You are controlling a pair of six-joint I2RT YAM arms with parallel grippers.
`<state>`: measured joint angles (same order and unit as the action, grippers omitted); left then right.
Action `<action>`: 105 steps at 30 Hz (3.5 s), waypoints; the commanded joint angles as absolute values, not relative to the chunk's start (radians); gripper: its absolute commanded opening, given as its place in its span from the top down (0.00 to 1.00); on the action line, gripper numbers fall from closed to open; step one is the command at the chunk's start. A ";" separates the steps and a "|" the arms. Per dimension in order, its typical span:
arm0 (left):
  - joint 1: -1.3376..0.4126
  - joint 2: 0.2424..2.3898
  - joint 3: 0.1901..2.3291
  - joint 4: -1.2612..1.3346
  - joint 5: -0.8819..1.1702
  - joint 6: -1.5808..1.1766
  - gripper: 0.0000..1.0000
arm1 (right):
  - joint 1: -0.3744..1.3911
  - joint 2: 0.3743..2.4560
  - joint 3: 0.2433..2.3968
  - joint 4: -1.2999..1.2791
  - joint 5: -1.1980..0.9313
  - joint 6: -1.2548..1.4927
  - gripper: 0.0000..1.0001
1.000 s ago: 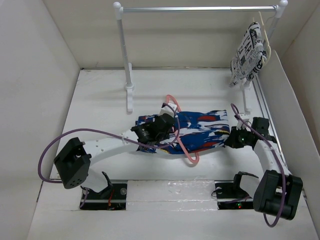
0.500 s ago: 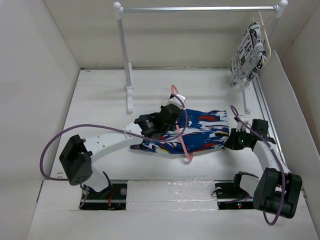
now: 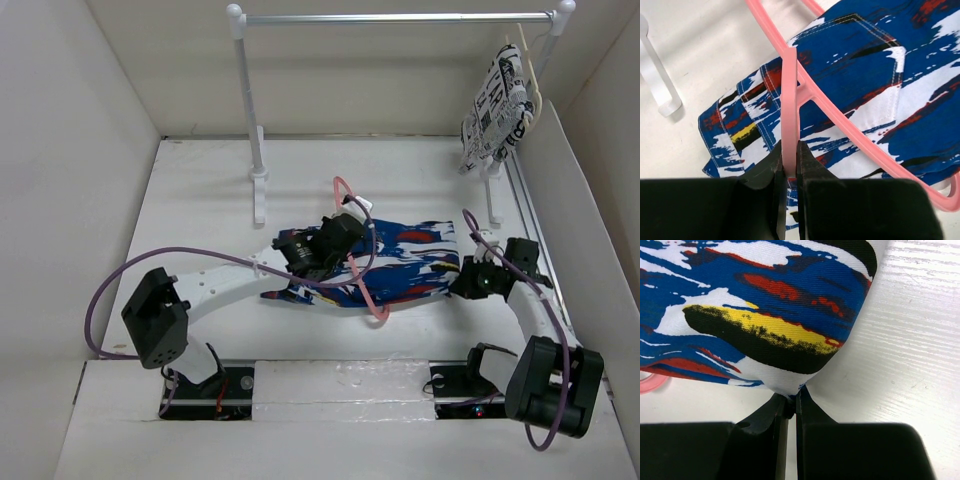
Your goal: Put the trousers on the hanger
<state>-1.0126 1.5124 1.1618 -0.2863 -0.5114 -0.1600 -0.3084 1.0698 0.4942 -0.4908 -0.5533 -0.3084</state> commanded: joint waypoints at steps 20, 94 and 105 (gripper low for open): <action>-1.028 1.502 1.324 -0.591 -0.072 -0.038 1.00 | -0.163 1.233 0.715 -0.255 -0.511 -0.261 1.00; -0.854 1.569 1.391 -0.592 -0.526 -0.325 1.00 | -0.428 1.227 0.552 -0.354 -0.640 -0.407 1.00; -1.048 1.627 1.715 -0.680 -0.548 -0.388 1.00 | -0.417 1.149 0.577 -0.442 -0.664 -0.394 0.85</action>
